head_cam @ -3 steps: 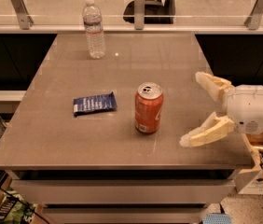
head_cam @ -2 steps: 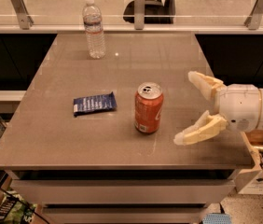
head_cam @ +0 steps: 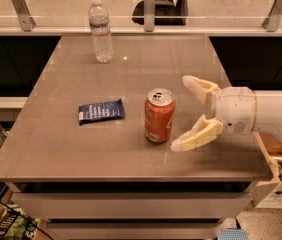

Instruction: Move coke can near water bottle

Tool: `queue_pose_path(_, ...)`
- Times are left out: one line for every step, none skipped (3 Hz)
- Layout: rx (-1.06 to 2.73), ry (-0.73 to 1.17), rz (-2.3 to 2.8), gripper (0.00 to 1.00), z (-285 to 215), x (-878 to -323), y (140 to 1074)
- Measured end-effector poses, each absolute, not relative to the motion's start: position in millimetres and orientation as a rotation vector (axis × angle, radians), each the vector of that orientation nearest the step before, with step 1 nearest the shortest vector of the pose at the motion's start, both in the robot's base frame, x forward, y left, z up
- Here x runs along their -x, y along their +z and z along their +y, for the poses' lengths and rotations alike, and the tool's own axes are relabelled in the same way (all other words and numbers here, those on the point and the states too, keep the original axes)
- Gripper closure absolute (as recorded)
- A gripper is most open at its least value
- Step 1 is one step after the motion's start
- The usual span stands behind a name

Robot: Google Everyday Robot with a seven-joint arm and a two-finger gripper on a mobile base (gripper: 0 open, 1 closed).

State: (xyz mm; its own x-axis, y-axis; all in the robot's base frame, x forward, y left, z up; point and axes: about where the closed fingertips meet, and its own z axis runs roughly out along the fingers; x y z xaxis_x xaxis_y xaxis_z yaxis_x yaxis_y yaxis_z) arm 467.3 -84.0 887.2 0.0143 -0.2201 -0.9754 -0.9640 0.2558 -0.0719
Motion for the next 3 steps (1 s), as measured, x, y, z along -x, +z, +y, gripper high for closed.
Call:
queue_pose_path(1.211,0.922,1.42,0.0,-61,-469,886)
queue_pose_path(1.23,0.962,1.405,0.18,-40,-467,886)
queue_pose_path(1.235,0.962,1.402,0.41,-38,-466,886)
